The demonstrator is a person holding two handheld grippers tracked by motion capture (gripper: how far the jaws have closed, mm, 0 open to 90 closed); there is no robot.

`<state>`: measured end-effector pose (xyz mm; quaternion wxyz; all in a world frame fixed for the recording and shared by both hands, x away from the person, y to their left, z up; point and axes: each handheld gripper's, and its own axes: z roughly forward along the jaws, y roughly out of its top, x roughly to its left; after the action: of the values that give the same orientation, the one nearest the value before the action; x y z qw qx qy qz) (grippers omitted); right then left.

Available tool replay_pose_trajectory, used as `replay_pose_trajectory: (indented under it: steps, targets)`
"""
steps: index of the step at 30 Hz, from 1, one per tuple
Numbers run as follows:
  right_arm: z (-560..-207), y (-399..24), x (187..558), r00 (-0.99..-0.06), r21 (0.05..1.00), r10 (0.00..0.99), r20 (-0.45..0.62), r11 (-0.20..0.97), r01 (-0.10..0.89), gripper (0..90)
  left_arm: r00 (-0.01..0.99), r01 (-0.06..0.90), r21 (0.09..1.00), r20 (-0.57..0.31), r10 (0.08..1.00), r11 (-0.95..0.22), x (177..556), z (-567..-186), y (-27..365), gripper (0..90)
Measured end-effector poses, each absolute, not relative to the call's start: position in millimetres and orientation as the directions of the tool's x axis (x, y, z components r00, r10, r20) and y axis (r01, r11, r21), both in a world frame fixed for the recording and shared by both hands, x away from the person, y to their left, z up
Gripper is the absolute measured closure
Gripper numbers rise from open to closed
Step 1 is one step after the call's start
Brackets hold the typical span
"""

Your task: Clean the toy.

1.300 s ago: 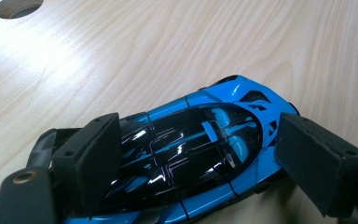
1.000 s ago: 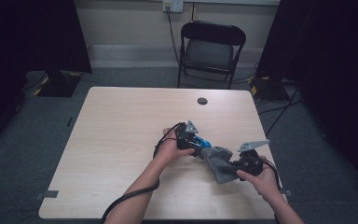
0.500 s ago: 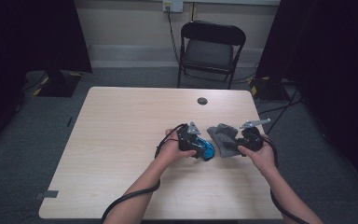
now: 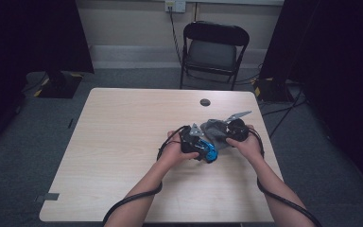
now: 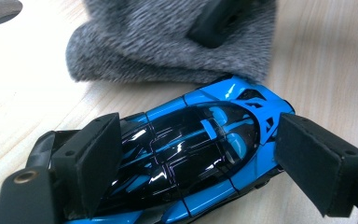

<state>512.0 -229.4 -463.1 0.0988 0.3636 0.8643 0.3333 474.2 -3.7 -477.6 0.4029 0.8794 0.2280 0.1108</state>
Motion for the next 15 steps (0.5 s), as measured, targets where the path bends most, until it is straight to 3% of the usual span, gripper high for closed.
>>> replay_pose_trajectory:
  steps: [5, 6, 7, 9, 15]
  targets:
    - [-468.3, -221.4, 521.3, -0.724, 0.643, 0.686, 0.068, 0.525, 0.557, 65.9, 0.871, 0.312, 0.759, 0.012, 0.491, -0.572, 474.8, -477.7, -2.6, 15.0]
    - [-471.3, -216.8, 524.3, -0.712, 0.634, 0.699, 0.059, 0.524, 0.568, 59.1, 0.871, 0.313, 0.759, 0.011, 0.491, -0.571, 474.9, -477.7, -2.4, 15.0]
    - [-471.3, -216.8, 524.3, -0.712, 0.634, 0.699, 0.059, 0.524, 0.568, 59.1, 0.871, 0.313, 0.759, 0.011, 0.491, -0.571, 474.9, -477.7, -2.4, 15.0]
    - [-472.2, -211.7, 525.8, -0.695, 0.656, 0.718, 0.039, 0.506, 0.56, 44.0, 0.871, 0.312, 0.76, 0.01, 0.49, -0.57, 474.8, -478.0, -2.4, 15.0]
    - [-470.1, -209.3, 522.9, -0.63, 0.668, 0.776, 0.017, 0.46, 0.585, 33.4, 0.872, 0.311, 0.761, 0.01, 0.489, -0.57, 474.4, -478.0, -2.4, 15.0]
